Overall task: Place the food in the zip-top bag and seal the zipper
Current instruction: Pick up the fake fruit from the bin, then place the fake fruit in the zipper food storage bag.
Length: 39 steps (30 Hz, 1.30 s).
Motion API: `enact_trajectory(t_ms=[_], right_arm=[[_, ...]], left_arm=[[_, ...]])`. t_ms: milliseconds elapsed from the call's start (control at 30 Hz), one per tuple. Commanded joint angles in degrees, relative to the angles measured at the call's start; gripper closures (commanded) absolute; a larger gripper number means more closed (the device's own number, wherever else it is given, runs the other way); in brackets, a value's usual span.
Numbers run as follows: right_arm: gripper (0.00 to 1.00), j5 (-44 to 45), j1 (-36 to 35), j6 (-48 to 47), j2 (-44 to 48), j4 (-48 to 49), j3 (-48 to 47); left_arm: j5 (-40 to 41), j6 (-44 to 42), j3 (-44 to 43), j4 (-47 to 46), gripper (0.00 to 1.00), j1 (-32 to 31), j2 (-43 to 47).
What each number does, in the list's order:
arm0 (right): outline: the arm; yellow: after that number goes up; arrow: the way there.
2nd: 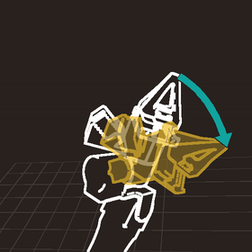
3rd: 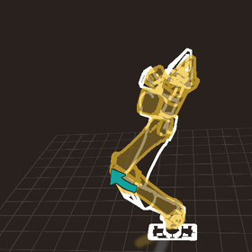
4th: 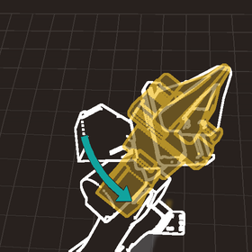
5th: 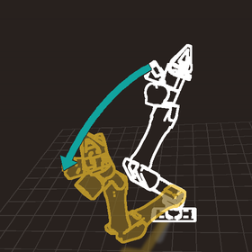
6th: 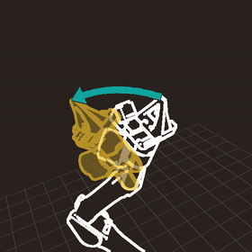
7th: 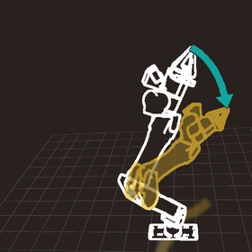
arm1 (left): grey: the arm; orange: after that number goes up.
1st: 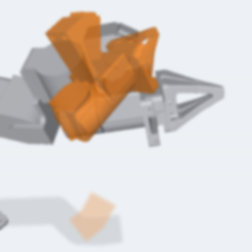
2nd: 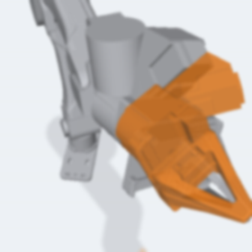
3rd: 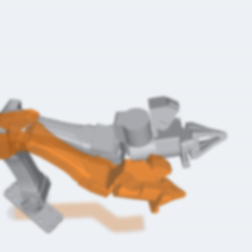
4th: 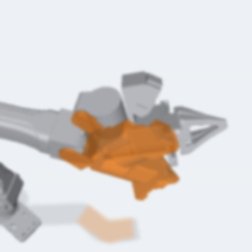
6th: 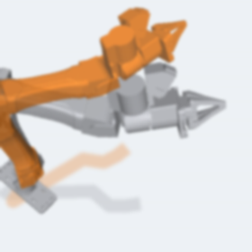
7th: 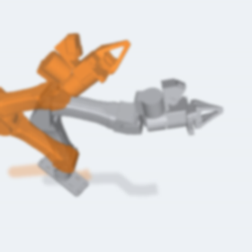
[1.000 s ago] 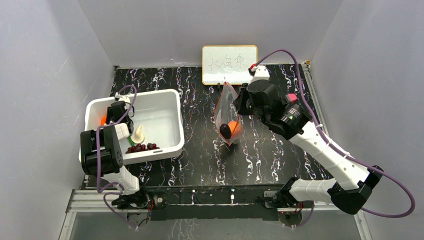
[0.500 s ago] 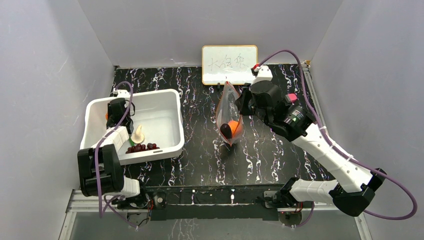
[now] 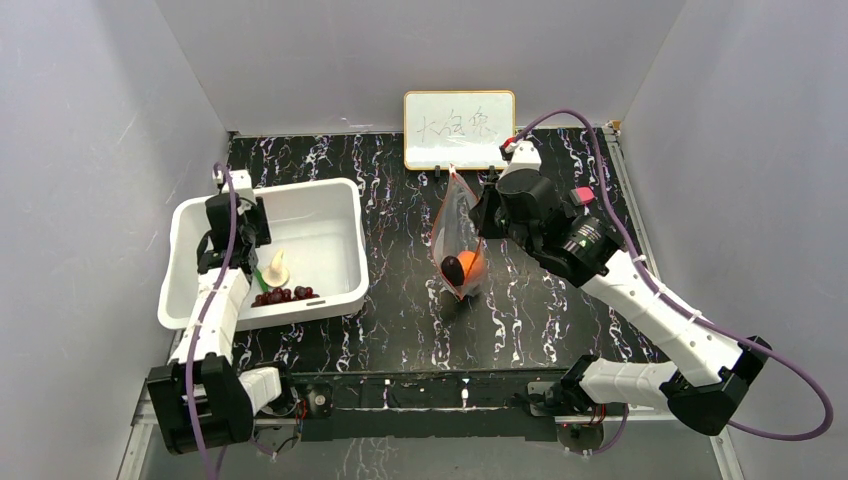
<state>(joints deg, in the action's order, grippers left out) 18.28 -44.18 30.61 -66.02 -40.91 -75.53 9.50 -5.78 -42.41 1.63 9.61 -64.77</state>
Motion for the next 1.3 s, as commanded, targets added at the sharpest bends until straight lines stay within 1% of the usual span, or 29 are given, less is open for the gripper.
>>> enact_trajectory(t_ms=[0,133,200,300,400,467,600,667,833,967,1067,1267], right_arm=[[1.00,0.68,0.10,1.16,0.93,5.06,-0.02],[1.00,1.09,0.12,1.19,0.23,5.29,0.05],[1.00,1.06,0.08,1.20,-0.12,5.36,0.22],[1.00,0.90,0.15,1.55,-0.66,5.91,0.59],[1.00,1.23,0.12,1.81,-1.34,6.10,0.70],[1.00,1.70,0.15,1.95,-1.88,6.22,0.67],[1.00,2.64,0.12,2.00,-2.85,6.51,0.56],[1.00,2.97,0.09,2.00,-3.44,6.75,0.60],[1.00,2.70,0.07,2.43,-5.45,7.12,-0.34],[1.00,2.22,0.15,2.84,-7.79,6.89,-2.21],[1.00,2.11,0.07,3.64,-9.01,7.08,-3.20],[1.00,2.33,0.13,3.92,-11.50,8.27,-4.41]], left_arm=[[-7.87,3.85,-3.36,8.98,0.77,-0.28,4.74],[-11.60,7.43,-5.34,12.98,0.78,-0.23,8.22],[-12.61,9.99,-7.59,16.47,0.78,-0.29,8.37],[-17.44,12.31,-10.47,19.77,0.78,-0.29,7.91],[-20.82,15.52,-11.74,20.89,0.82,-0.24,7.91],[-22.93,17.51,-12.49,21.45,0.81,-0.29,7.97],[-28.02,20.32,-13.34,22.21,0.82,-0.29,8.52],[-31.37,22.14,-13.48,22.23,0.82,-0.29,8.98],[-44.22,27.98,-14.78,23.84,0.84,-0.29,7.75],[-49.90,30.33,-14.57,23.19,0.85,-0.32,7.77],[-51.79,31.77,-14.74,21.87,0.85,-1.37,8.21],[-57.32,37.24,-13.81,16.32,0.85,-4.18,7.88]])
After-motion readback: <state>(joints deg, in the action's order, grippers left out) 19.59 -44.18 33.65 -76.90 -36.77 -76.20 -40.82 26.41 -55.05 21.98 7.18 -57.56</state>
